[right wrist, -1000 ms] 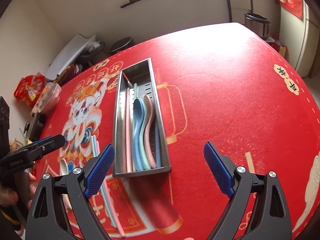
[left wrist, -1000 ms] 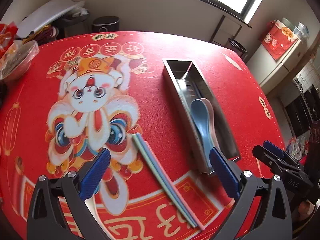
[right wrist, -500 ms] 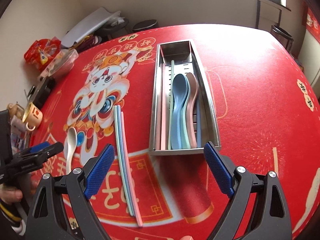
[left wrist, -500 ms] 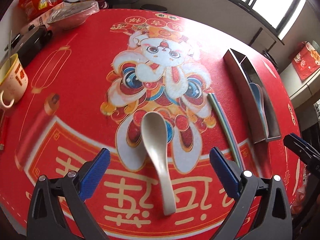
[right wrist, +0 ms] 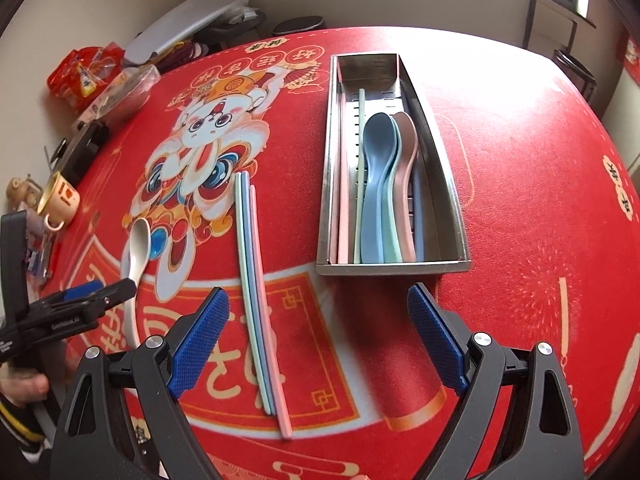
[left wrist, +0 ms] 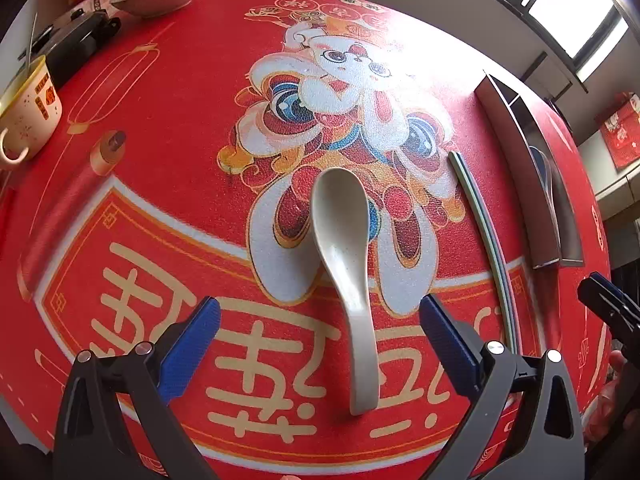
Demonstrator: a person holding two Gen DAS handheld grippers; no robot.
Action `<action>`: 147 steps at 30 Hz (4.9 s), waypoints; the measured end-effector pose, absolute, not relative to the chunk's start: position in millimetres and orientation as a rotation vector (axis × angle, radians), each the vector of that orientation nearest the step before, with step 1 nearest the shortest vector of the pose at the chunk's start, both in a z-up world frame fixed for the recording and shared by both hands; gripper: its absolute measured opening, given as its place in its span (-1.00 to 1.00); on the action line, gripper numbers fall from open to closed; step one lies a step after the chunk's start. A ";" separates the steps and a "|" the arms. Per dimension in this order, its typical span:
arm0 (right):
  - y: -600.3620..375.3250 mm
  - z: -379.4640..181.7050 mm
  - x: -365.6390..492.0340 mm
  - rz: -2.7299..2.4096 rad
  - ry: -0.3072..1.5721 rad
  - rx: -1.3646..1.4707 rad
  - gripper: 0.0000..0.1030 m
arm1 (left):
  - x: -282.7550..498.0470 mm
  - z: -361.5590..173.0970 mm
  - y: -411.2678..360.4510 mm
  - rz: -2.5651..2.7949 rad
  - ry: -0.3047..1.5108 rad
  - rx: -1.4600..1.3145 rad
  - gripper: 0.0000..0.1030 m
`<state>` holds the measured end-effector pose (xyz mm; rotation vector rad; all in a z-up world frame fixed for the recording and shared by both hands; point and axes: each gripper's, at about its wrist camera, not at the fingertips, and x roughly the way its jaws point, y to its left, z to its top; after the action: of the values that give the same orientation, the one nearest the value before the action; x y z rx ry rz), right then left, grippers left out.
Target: Organize utensils
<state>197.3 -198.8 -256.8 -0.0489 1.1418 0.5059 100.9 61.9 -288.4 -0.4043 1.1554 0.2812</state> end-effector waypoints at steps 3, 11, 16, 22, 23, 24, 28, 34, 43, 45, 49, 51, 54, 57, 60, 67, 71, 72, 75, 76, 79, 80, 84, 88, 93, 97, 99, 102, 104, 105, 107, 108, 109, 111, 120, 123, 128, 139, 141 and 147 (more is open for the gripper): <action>-198.9 -259.5 197.7 0.512 1.159 -0.040 0.70 | 103.3 -286.1 54.3 0.274 1.154 -0.373 0.88; -196.4 -259.2 196.1 0.542 1.160 -0.029 0.70 | 105.3 -285.2 48.8 0.265 1.168 -0.351 0.45; -194.2 -258.9 196.3 0.559 1.160 -0.029 0.70 | 104.2 -285.7 50.2 0.239 1.159 -0.391 -0.19; -192.3 -257.8 194.3 0.575 1.157 -0.038 0.70 | 102.9 -289.5 51.2 0.199 1.153 -0.454 -0.59; -192.4 -257.8 194.2 0.575 1.157 -0.037 0.70 | 102.6 -290.2 52.1 0.195 1.150 -0.468 -0.63; -192.8 -257.9 194.1 0.575 1.158 -0.037 0.70 | 102.3 -291.1 52.8 0.193 1.150 -0.480 -0.67; -194.5 -258.3 193.9 0.574 1.160 -0.031 0.70 | 101.6 -292.2 53.0 0.183 1.145 -0.502 -0.69; -195.5 -258.2 192.9 0.580 1.162 -0.025 0.70 | 102.1 -293.1 47.6 0.167 1.154 -0.485 -0.76; -195.8 -258.4 190.7 0.590 1.166 -0.018 0.70 | 104.2 -297.9 40.5 0.164 1.183 -0.442 -0.87; -195.5 -258.5 190.1 0.592 1.167 -0.018 0.70 | 104.5 -298.0 39.7 0.164 1.185 -0.435 -0.87; -195.6 -258.0 189.4 0.594 1.165 -0.015 0.70 | 106.2 -298.1 36.8 0.162 1.187 -0.423 -0.87; -195.5 -258.2 189.4 0.597 1.165 -0.012 0.70 | 106.3 -298.3 36.7 0.159 1.184 -0.433 -0.87; -194.8 -258.2 189.2 0.611 1.167 -0.005 0.69 | 104.6 -298.6 38.8 0.155 1.181 -0.447 -0.87; -192.2 -258.4 187.7 0.636 1.170 0.000 0.69 | 101.0 -297.9 42.4 0.155 1.177 -0.451 -0.88; -187.4 -258.2 185.1 0.667 1.175 -0.002 0.69 | 98.2 -296.7 44.9 0.155 1.168 -0.458 -0.88; -170.9 -267.3 179.5 0.717 1.226 -0.032 0.21 | 90.1 -298.0 51.9 0.150 1.166 -0.473 -0.87; -162.3 -268.2 176.7 0.728 1.234 -0.050 0.18 | 87.0 -295.1 56.2 0.166 1.166 -0.446 -0.79; -160.3 -268.0 176.1 0.731 1.233 -0.053 0.18 | 86.4 -293.4 56.7 0.176 1.166 -0.428 -0.60; -156.4 -268.7 175.5 0.736 1.236 -0.055 0.18 | 84.8 -286.1 58.5 0.206 1.151 -0.382 -0.32; -155.6 -269.0 175.5 0.737 1.237 -0.053 0.18 | 84.9 -283.5 58.9 0.211 1.143 -0.370 -0.32; -155.6 -270.2 176.3 0.739 1.242 -0.046 0.18 | 84.0 -276.5 58.4 0.209 1.124 -0.335 -0.36; -155.7 -270.6 176.5 0.740 1.244 -0.042 0.18 | 84.8 -275.4 56.9 0.215 1.127 -0.314 -0.52; -156.0 -272.4 177.6 0.745 1.249 -0.032 0.18 | 86.8 -270.0 48.8 0.225 1.128 -0.234 -0.63; -158.4 -274.1 178.8 0.749 1.254 -0.018 0.18 | 88.9 -267.6 36.5 0.227 1.133 -0.144 -0.63; -160.7 -277.6 178.9 0.759 1.263 -0.009 0.18 | 88.8 -276.0 21.6 0.234 1.165 -0.040 -0.63; -163.6 -280.4 179.0 0.765 1.272 -0.004 0.18 | 89.8 -280.6 14.4 0.273 1.174 0.048 -0.63; -164.8 -281.0 179.4 0.767 1.275 0.000 0.18 | 88.8 -282.7 14.5 0.290 1.180 0.063 -0.63; -164.7 -281.7 180.1 0.772 1.279 0.004 0.18 | 85.9 -284.7 22.4 0.306 1.188 0.022 -0.70; -163.6 -281.4 179.9 0.778 1.279 0.003 0.18 | 83.3 -288.9 30.7 0.307 1.204 -0.039 -0.84; -163.0 -281.1 179.7 0.781 1.278 0.002 0.18 | 80.8 -291.0 35.3 0.308 1.209 -0.074 -0.87; -161.5 -280.4 179.1 0.786 1.277 0.000 0.18 | 76.7 -292.1 43.5 0.301 1.197 -0.142 -0.87; -160.8 -280.5 178.7 0.788 1.277 -0.002 0.18 | 75.3 -292.1 47.3 0.297 1.192 -0.177 -0.87; -160.2 -280.7 178.2 0.790 1.278 -0.003 0.18 | 73.9 -292.2 51.2 0.290 1.186 -0.217 -0.87; -158.5 -280.3 177.3 0.793 1.277 -0.008 0.17 | 70.3 -293.4 57.8 0.279 1.171 -0.286 -0.88; -151.1 -284.6 176.3 0.805 1.289 -0.045 -0.41 | 67.2 -293.6 62.1 0.258 1.149 -0.347 -0.88; -145.1 -284.8 176.6 0.801 1.273 -0.095 -0.55 | 68.3 -294.4 64.8 0.251 1.147 -0.359 -0.88; -132.8 -290.7 180.1 0.785 1.254 -0.182 -0.64 | 68.7 -294.5 64.9 0.241 1.149 -0.347 -0.87; -116.3 -298.9 191.7 0.734 1.257 -0.240 -0.67 | 67.5 -295.4 67.4 0.215 1.142 -0.349 -0.86; -112.4 -298.5 194.3 0.724 1.252 -0.245 -0.67 | 67.3 -295.5 67.6 0.212 1.140 -0.353 -0.86; -104.4 -302.4 203.0 0.697 1.260 -0.254 -0.67 | 66.3 -295.5 68.8 0.208 1.137 -0.358 -0.86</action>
<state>203.0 -104.4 -302.4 -0.2539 1.2598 0.6966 66.3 68.8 -295.5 -0.3579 1.1370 0.2077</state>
